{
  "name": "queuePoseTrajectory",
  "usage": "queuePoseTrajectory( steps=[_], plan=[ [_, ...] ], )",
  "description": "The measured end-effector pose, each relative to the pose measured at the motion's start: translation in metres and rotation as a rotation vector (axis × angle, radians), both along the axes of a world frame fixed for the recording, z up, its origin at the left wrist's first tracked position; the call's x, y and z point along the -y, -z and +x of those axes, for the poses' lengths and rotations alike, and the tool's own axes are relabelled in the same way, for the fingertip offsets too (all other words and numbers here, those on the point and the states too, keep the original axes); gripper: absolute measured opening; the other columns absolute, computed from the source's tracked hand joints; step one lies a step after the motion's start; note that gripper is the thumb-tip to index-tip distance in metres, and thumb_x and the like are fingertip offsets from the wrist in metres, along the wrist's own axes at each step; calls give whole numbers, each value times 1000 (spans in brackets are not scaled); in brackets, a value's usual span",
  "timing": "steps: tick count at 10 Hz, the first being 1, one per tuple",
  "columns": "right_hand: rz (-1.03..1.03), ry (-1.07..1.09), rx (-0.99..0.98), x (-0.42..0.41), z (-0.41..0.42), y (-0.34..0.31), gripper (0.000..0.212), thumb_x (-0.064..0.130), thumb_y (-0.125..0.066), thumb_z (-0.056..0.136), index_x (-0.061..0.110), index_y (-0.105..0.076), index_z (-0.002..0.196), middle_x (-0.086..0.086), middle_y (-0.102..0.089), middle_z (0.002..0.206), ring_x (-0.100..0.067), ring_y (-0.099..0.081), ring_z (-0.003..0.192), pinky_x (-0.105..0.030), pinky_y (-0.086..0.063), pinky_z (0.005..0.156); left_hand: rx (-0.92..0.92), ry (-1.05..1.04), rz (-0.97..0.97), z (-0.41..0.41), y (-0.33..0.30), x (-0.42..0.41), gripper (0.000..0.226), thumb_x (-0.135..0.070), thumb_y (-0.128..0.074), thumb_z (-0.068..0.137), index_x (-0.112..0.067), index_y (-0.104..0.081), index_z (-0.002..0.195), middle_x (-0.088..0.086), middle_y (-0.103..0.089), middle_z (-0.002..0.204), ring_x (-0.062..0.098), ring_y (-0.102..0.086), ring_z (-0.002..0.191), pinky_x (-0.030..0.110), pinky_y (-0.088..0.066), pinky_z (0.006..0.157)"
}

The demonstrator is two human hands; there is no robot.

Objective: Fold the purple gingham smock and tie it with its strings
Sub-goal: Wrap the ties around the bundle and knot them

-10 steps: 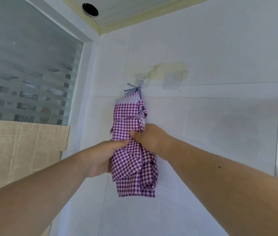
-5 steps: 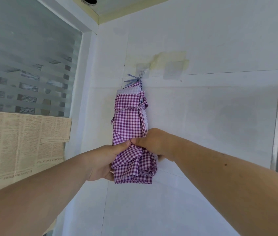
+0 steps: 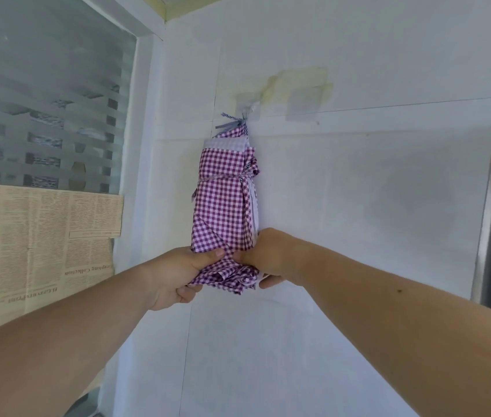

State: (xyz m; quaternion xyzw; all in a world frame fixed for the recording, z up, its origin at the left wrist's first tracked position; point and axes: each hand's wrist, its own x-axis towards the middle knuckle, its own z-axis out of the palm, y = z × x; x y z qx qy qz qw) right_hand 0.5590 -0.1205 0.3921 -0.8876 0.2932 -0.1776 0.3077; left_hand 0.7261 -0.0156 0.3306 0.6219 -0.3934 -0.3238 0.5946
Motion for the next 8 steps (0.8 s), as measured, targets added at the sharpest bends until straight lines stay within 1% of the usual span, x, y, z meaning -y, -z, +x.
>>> queuePoseTrajectory(
  steps=[1,2,3,4,5,6,7,8],
  plan=[
    [-82,-1,-12,0,2,8,24,38,-67,99,18,-58,107,4,-65,87,-14,-68,79,-30,-64,71,34,-8,9,0,3,0,49,-55,-78,84,-13,-65,104,1,-53,69,9,-32,51,22,-21,41],
    [-85,-19,-47,-2,3,6,19,34,-67,99,19,-60,107,3,-66,88,-14,-69,79,-27,-63,67,61,-21,0,1,4,1,45,-54,-76,87,-13,-66,101,1,-53,68,9,-32,50,23,-20,42],
    [-59,-10,9,-1,5,4,16,33,-70,98,20,-61,100,2,-68,89,-16,-72,82,-28,-64,66,42,-18,-18,5,6,3,49,-55,-74,89,-11,-67,109,3,-54,72,10,-32,50,22,-20,41],
    [-107,-16,1,-1,7,11,27,35,-65,100,13,-63,117,-1,-70,98,-20,-73,86,-34,-66,74,32,-37,-3,6,9,5,53,-57,-76,87,-11,-69,113,3,-59,75,9,-36,49,21,-22,41],
    [-32,-32,4,-3,3,8,31,39,-66,100,19,-56,121,6,-63,91,-12,-66,79,-30,-62,73,39,-54,40,4,4,1,54,-63,-75,84,-18,-72,112,-1,-70,83,9,-54,62,23,-37,49],
    [45,-15,20,-3,-4,5,59,48,-70,95,15,-52,140,1,-67,106,-15,-69,84,-30,-60,74,67,-55,57,6,3,-5,63,-72,-72,81,-26,-69,124,-1,-80,108,19,-73,101,36,-61,83],
    [53,25,-44,-7,-10,3,69,59,-67,93,14,-50,142,-7,-70,122,-23,-73,94,-35,-59,81,118,-63,67,10,0,-14,81,-80,-73,75,-31,-61,138,-4,-74,127,21,-69,117,48,-56,104],
    [-23,90,-63,-13,-20,-7,74,72,-56,92,13,-53,138,-9,-72,119,-26,-74,94,-37,-60,79,172,-126,45,1,-13,-24,90,-80,-69,78,-27,-52,149,-4,-61,145,19,-57,129,50,-49,110]
  ],
)
